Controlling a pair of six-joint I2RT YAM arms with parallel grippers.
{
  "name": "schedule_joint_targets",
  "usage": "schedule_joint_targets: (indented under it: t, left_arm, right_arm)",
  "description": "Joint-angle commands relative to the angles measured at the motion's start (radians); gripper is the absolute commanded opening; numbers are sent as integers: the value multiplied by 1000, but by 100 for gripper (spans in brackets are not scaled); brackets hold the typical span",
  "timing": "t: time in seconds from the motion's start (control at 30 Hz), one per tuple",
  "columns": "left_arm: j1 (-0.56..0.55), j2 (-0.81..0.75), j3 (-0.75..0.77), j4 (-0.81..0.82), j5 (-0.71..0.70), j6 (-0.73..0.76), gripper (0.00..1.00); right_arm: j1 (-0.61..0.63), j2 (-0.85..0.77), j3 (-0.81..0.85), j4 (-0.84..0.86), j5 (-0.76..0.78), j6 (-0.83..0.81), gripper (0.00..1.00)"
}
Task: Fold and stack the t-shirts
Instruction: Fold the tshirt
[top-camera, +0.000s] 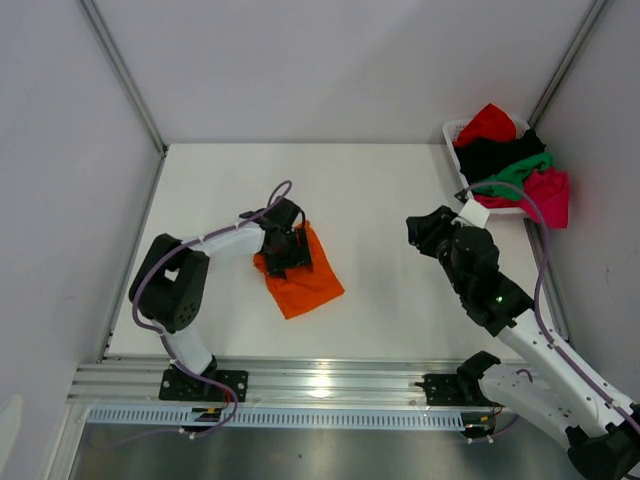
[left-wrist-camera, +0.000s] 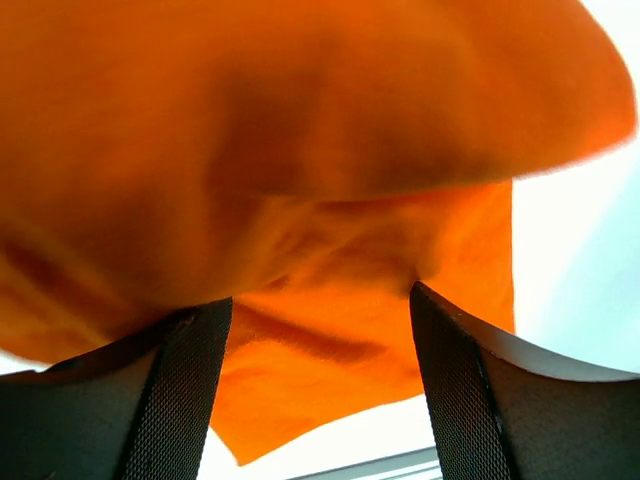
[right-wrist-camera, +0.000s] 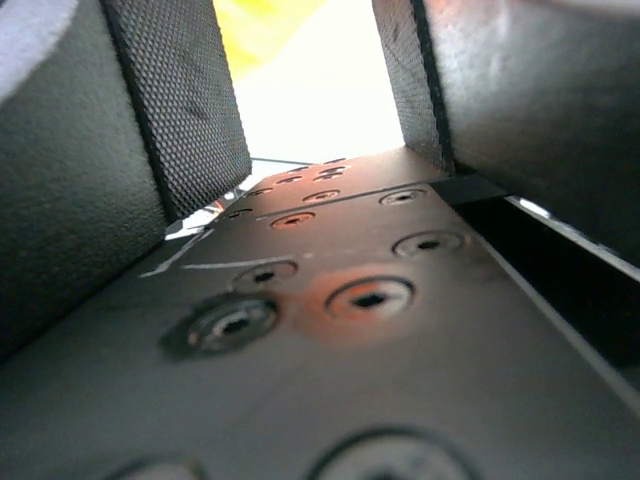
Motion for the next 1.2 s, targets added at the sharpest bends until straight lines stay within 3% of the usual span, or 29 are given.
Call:
schedule_joint_targets:
  t: [0.0,0.27,0.67,0.77,0.9,1.17]
  left_arm:
    - [50,-64,10,-78,-78,22,75]
    - [153,-70,5,-90,-73,60,75]
    - [231,93,296,-187,-76,83,74]
    - [222,110,298,-195,-2,74,69]
    - [184,-5,219,-168,-30,68,70]
    - [181,-292,240,-274,-174,104,71]
  right_arm:
    - [-6,-36,54,-14,37,-28,45]
    - [-13,-77,68,-34,51,-34,46]
    - [-15,-112,102,-54,54,-36,47]
    - [-13,-125,108,-68,60,-39,47]
    - [-13,-129,110,-76,68,-40,48]
    - [-15,-105,111,-62,49,-33,48]
